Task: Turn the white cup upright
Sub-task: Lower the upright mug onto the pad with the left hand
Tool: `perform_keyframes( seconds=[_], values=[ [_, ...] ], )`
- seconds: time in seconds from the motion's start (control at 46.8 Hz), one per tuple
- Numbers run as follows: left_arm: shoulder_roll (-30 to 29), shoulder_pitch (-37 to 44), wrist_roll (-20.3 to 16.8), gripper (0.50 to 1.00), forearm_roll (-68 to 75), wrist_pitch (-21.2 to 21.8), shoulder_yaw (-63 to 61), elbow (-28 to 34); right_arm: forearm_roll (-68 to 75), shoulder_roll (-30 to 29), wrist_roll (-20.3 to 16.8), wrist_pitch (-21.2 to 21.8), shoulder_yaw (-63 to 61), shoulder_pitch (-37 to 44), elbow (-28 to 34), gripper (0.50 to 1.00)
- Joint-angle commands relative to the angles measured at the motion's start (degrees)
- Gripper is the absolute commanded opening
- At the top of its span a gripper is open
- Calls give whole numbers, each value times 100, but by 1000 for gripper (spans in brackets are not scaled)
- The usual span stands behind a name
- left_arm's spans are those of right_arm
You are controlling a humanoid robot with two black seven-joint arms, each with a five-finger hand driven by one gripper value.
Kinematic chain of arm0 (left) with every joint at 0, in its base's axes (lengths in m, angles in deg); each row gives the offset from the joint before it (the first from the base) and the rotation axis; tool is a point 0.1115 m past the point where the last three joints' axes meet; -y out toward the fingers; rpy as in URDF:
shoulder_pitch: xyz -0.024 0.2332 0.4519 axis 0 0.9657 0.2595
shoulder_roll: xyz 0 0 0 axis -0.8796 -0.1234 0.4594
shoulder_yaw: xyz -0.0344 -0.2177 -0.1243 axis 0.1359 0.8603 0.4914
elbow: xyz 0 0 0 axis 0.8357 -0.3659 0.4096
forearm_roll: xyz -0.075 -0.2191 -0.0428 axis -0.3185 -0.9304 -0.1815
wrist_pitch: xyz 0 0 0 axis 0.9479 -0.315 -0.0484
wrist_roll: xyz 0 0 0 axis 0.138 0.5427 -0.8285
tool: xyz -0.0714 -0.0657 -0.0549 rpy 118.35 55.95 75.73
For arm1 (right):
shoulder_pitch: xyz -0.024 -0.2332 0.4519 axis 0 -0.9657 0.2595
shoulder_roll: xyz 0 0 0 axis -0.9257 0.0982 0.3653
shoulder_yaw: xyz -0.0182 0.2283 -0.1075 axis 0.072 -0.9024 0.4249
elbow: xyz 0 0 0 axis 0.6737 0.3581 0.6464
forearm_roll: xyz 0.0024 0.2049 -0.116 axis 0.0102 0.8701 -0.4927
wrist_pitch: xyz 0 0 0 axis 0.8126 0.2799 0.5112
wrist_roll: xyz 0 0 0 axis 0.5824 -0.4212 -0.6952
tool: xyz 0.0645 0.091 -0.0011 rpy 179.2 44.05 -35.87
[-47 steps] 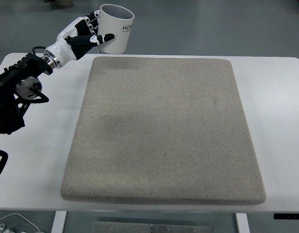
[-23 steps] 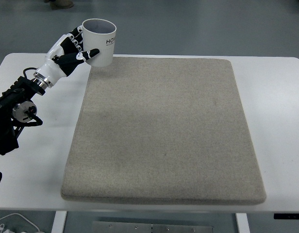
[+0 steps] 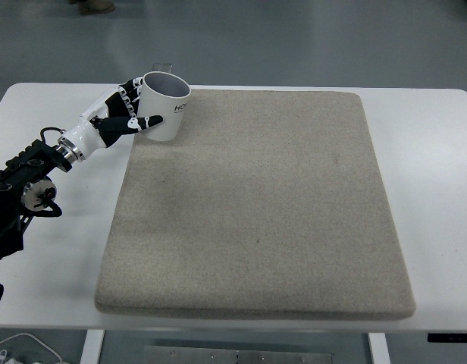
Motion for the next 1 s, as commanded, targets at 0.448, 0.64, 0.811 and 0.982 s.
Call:
perform_keyframes(
  seconds=[0.448, 0.64, 0.811, 0.982],
  values=[
    [224, 244, 1, 632, 366, 0, -2, -9, 15, 0, 0, 24, 22, 0, 0, 930],
    [311, 244, 1, 713, 393, 0, -2, -9, 24, 0, 0, 33, 13, -8, 0, 930],
    [391, 244, 1, 782, 419, 11, -2, -8, 24, 0, 0, 42, 13, 0, 0, 930],
    [461, 244, 1, 848, 489, 81, -64, 0, 24, 0, 0, 42, 13, -8, 0, 930]
  ],
)
